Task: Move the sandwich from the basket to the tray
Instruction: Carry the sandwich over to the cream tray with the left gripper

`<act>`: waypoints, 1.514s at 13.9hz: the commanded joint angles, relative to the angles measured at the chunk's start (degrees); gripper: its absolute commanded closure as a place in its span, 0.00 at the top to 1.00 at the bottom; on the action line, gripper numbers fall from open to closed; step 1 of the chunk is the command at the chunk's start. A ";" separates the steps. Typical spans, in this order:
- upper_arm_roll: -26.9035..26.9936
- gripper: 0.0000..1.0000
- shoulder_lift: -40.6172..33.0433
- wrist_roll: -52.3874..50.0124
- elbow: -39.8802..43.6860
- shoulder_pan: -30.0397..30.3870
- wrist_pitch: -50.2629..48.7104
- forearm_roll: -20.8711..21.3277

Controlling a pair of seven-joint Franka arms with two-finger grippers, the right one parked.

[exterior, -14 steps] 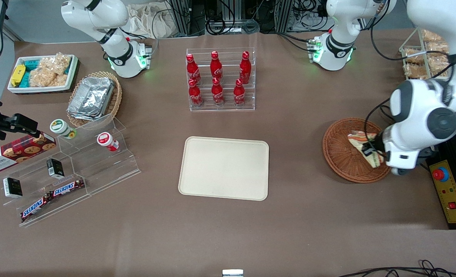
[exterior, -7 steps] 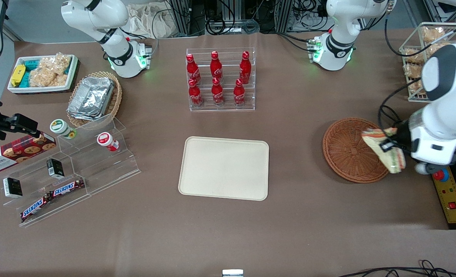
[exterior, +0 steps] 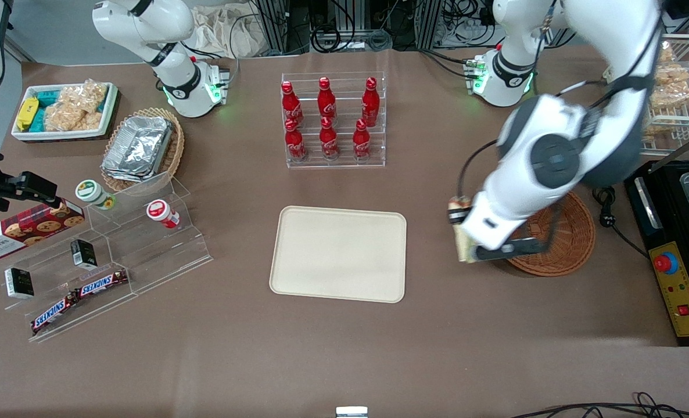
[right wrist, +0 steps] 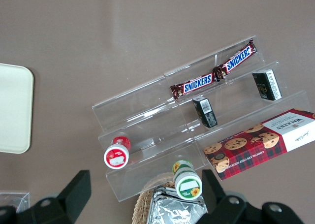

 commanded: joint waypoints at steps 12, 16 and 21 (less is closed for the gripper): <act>0.38 0.18 19.42 0.03 2.78 -9.35 21.20 5.00; 0.38 0.43 20.39 -0.06 2.78 -9.35 21.30 5.80; 0.38 0.98 20.75 -1.81 2.78 -9.35 21.30 5.71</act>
